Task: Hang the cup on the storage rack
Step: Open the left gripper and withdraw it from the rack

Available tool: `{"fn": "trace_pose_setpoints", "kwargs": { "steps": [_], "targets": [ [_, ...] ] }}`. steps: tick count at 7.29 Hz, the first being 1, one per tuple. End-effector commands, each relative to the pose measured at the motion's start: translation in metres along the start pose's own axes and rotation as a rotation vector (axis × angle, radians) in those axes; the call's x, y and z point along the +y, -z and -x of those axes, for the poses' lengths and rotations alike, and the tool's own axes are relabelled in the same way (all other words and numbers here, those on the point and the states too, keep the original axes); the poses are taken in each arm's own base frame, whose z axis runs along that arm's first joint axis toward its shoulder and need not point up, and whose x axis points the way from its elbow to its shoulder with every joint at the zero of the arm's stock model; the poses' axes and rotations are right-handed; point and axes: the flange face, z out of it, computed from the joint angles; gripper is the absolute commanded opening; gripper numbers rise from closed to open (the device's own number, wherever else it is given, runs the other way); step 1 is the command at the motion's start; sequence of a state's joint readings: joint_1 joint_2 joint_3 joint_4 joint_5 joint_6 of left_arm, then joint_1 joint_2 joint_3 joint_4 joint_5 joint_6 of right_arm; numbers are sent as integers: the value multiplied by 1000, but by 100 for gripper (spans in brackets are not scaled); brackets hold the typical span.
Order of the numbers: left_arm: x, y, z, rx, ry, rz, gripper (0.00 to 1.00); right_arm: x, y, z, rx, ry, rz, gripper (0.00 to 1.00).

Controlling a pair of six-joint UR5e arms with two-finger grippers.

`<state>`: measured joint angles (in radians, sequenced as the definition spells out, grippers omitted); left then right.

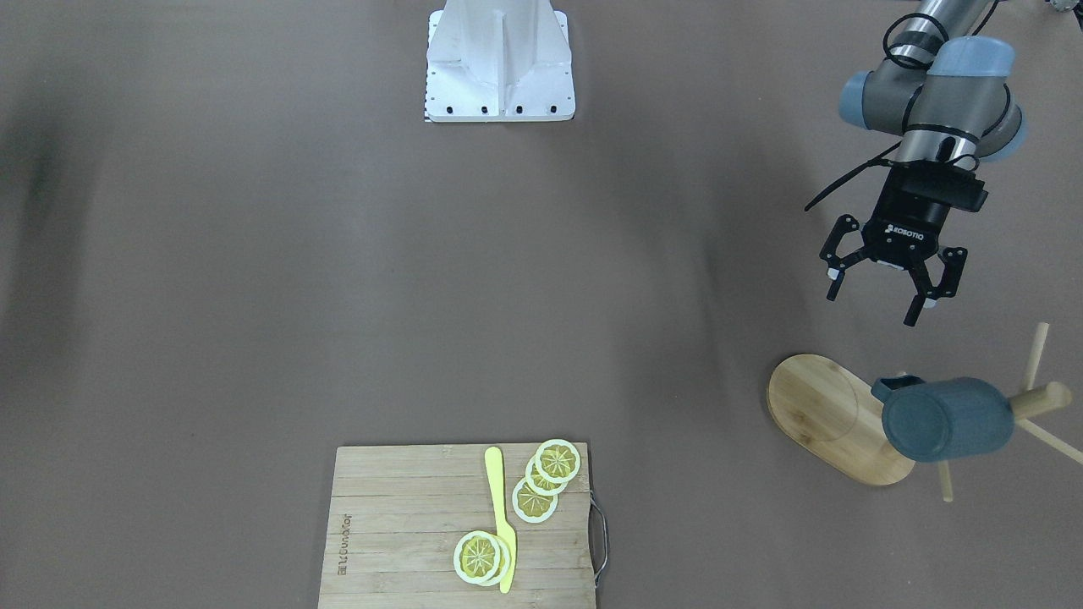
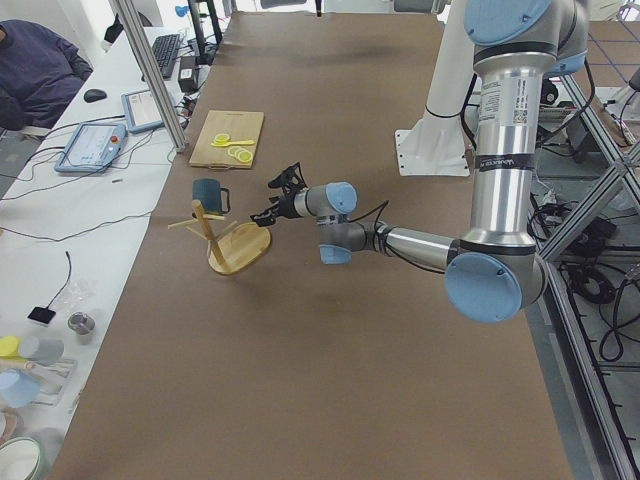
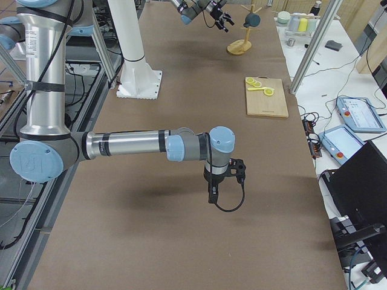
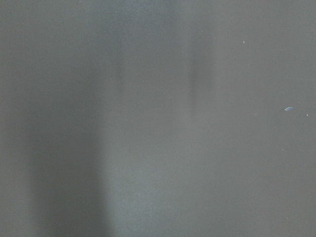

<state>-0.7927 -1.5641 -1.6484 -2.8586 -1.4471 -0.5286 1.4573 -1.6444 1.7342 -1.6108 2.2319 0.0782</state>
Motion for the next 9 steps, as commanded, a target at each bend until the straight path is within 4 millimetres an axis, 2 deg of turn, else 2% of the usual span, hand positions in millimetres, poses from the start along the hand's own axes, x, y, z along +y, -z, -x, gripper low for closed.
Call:
{"fn": "trace_pose_setpoints", "kwargs": {
  "steps": [1, 3, 7, 9],
  "targets": [
    [0, -4, 19, -92, -139, 123, 99, 0, 0, 0, 2, 0, 0, 100],
    [-11, 2, 32, -129, -203, 238, 99, 0, 0, 0, 2, 0, 0, 100],
    [-31, 25, 131, -102, -161, 520, 99, 0, 0, 0, 2, 0, 0, 100],
    [-37, 27, 162, -119, -46, 683, 99, 1, -4, -3, 1, -9, 9, 100]
  ]
}}
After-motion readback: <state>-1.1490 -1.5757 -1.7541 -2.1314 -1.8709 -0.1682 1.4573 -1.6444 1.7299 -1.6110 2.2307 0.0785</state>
